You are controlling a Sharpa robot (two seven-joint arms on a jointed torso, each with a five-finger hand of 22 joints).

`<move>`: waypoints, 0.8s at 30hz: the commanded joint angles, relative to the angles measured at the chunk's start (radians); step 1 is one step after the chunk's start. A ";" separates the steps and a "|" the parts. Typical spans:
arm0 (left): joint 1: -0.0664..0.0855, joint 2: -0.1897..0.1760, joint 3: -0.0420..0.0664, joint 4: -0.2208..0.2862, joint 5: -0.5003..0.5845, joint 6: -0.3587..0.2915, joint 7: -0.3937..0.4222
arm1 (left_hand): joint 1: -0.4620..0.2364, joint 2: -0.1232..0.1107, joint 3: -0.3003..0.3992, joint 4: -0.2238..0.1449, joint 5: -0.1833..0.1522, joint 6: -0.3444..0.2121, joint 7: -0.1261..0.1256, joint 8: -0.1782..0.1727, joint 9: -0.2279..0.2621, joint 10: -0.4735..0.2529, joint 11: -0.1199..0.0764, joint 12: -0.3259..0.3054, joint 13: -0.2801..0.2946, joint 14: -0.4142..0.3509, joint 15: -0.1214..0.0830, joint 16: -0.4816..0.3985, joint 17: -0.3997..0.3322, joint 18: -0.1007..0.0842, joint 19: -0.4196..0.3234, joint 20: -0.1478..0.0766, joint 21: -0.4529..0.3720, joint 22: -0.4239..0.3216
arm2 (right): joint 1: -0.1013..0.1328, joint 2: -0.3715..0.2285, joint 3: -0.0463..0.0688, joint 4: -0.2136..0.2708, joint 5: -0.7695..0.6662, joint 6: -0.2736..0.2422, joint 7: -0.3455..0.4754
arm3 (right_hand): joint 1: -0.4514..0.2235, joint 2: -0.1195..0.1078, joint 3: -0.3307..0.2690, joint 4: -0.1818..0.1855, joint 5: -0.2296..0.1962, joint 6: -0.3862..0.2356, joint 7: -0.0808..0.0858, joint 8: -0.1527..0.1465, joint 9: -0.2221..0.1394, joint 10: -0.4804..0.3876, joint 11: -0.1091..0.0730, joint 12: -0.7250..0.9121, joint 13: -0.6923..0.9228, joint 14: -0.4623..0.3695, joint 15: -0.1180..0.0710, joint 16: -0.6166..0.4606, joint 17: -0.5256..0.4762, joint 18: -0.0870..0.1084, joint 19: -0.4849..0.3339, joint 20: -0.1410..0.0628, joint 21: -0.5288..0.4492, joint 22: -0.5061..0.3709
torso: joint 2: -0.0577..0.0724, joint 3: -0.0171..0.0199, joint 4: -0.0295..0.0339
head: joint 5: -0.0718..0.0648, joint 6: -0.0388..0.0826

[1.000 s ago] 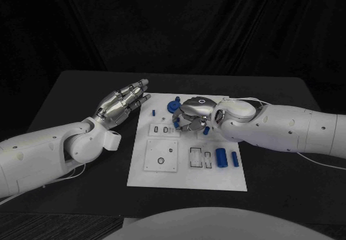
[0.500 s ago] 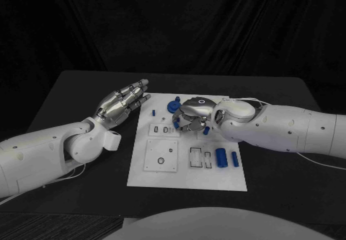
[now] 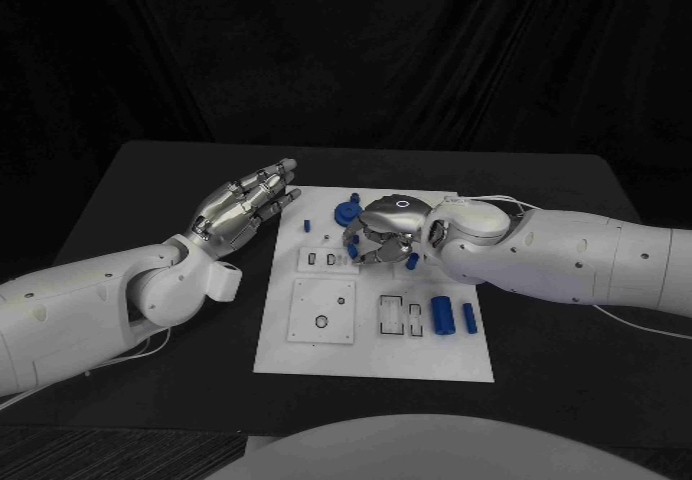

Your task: Assemble the parts on the task board

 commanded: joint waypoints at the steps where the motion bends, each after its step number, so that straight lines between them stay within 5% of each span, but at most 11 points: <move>1: -0.002 0.002 0.001 0.000 0.000 0.010 0.011 | -0.010 -0.004 0.006 0.000 0.001 -0.001 -0.001 0.003 0.000 -0.002 0.005 0.004 0.001 0.000 0.000 -0.004 -0.001 0.014 -0.003 0.003 -0.006 -0.002 | -0.003 -0.002 0.000 0.000 -0.006 0.001 -0.015 | -0.017 0.001 -0.013 0.006 -0.033 -0.019 0.001 -0.015 -0.012 0.107 0.006 0.003 0.263 0.105 0.008 0.003 0.263 0.015 0.009 0.008 -0.006 0.201 | 0.000 0.0004 0.0003 | -0.001 0.000; 5: -0.002 0.001 0.001 0.001 0.000 0.006 0.015 | -0.010 -0.004 0.006 0.000 0.001 -0.001 -0.001 0.003 0.000 -0.002 0.005 0.004 0.001 0.000 0.000 -0.004 -0.001 0.014 -0.003 0.003 -0.006 -0.002 | -0.003 -0.008 0.000 0.003 -0.006 -0.040 -0.007 | -0.038 -0.006 -0.036 0.027 -0.080 -0.045 0.002 -0.038 -0.037 0.107 0.007 0.003 0.263 0.105 0.009 0.003 0.263 0.016 0.008 0.009 -0.010 0.201 | 0.000 0.0005 -0.0002 | 0.002 0.000; 10: -0.002 -0.009 0.001 0.020 0.000 -0.013 0.045 | -0.012 -0.023 0.024 -0.018 0.001 -0.057 -0.034 -0.014 -0.005 -0.005 -0.006 0.003 0.000 0.000 0.003 -0.004 -0.001 0.014 -0.003 0.004 -0.006 -0.002 | 0.006 -0.040 0.001 0.037 -0.006 -0.143 0.007 | -0.049 -0.014 -0.046 0.046 -0.094 -0.062 0.004 -0.051 -0.057 0.107 0.009 0.003 0.263 0.105 0.010 0.003 0.263 0.018 0.005 0.010 -0.017 0.199 | 0.000 0.0004 -0.0001 | 0.006 0.000; 12: -0.002 -0.013 0.001 0.029 0.000 -0.023 0.061 | -0.011 -0.035 0.032 -0.032 -0.002 -0.068 -0.053 -0.016 -0.006 -0.005 -0.001 0.003 0.000 0.000 0.007 -0.004 -0.001 0.014 -0.003 0.007 -0.006 -0.002 | 0.018 -0.061 0.001 0.059 -0.006 -0.191 0.016 | -0.055 -0.023 -0.052 0.063 -0.109 -0.065 0.005 -0.053 -0.068 0.107 0.009 0.003 0.263 0.105 0.011 0.003 0.263 0.018 0.005 0.011 -0.018 0.199 | 0.000 0.0004 -0.0002 | 0.010 0.000; 16: 0.000 -0.024 0.001 0.035 -0.003 -0.047 0.091 | -0.006 -0.053 0.038 -0.053 -0.017 -0.069 -0.050 -0.014 -0.005 -0.004 0.000 0.005 0.001 0.000 0.015 -0.004 -0.001 0.014 -0.003 0.017 -0.006 -0.002 | 0.056 -0.108 0.001 0.106 -0.006 -0.258 0.027 | -0.060 -0.051 -0.056 0.113 -0.133 -0.067 0.005 -0.052 -0.089 0.107 0.009 0.003 0.263 0.105 0.012 0.003 0.263 0.018 0.004 0.011 -0.020 0.198 | 0.000 0.0006 -0.0006 | 0.010 0.000; 18: 0.004 -0.033 0.002 0.038 -0.017 -0.078 0.107 | -0.013 -0.069 0.037 -0.060 -0.062 -0.082 -0.057 -0.015 -0.006 -0.002 0.014 0.008 0.001 0.000 0.019 -0.004 -0.001 0.016 -0.003 0.025 -0.006 -0.002 | 0.088 -0.146 0.001 0.143 -0.003 -0.298 0.030 | -0.088 -0.093 -0.080 0.149 -0.138 -0.071 0.008 -0.054 -0.102 0.107 0.010 0.003 0.263 0.105 0.012 0.003 0.263 0.018 0.004 0.011 -0.019 0.199 | 0.000 0.0007 -0.0010 | 0.012 0.000; 19: 0.006 -0.036 0.002 0.040 -0.023 -0.086 0.110 | -0.013 -0.070 0.037 -0.060 -0.063 -0.082 -0.058 -0.015 -0.006 -0.002 0.015 0.008 0.002 0.000 0.020 -0.004 -0.001 0.016 -0.003 0.025 -0.006 -0.002 | 0.095 -0.156 0.001 0.153 0.000 -0.307 0.031 | -0.088 -0.093 -0.080 0.149 -0.138 -0.071 0.008 -0.054 -0.102 0.107 0.010 0.003 0.263 0.105 0.012 0.003 0.263 0.018 0.004 0.011 -0.019 0.199 | 0.000 0.0007 -0.0014 | 0.013 0.000; 21: 0.018 -0.042 0.002 0.046 -0.050 -0.111 0.113 | -0.015 -0.078 0.038 -0.064 -0.117 -0.085 -0.066 -0.013 -0.006 0.002 0.028 0.014 0.003 0.001 0.027 0.000 0.001 0.017 -0.003 0.033 -0.006 -0.002 | 0.119 -0.187 0.001 0.183 0.016 -0.336 0.035 | -0.127 -0.102 -0.108 0.151 -0.137 -0.063 0.009 -0.050 -0.109 0.107 0.011 0.003 0.263 0.105 0.012 0.003 0.263 0.016 0.007 0.011 -0.013 0.201 | -0.001 0.0009 -0.0008 | 0.013 0.000; 24: 0.047 -0.040 0.002 0.047 -0.122 -0.142 0.100 | 0.021 -0.105 0.055 -0.078 -0.275 -0.106 -0.102 -0.017 -0.008 0.055 0.076 0.097 0.025 0.027 0.036 0.045 0.016 0.019 0.041 0.047 0.023 0.019 | 0.144 -0.231 0.001 0.216 0.050 -0.373 0.050 | -0.155 -0.089 -0.120 0.150 -0.137 -0.048 0.012 -0.043 -0.113 0.107 0.013 0.003 0.263 0.105 0.013 0.003 0.263 0.014 0.012 0.011 -0.003 0.204 | -0.002 0.0014 0.0005 | 0.011 0.000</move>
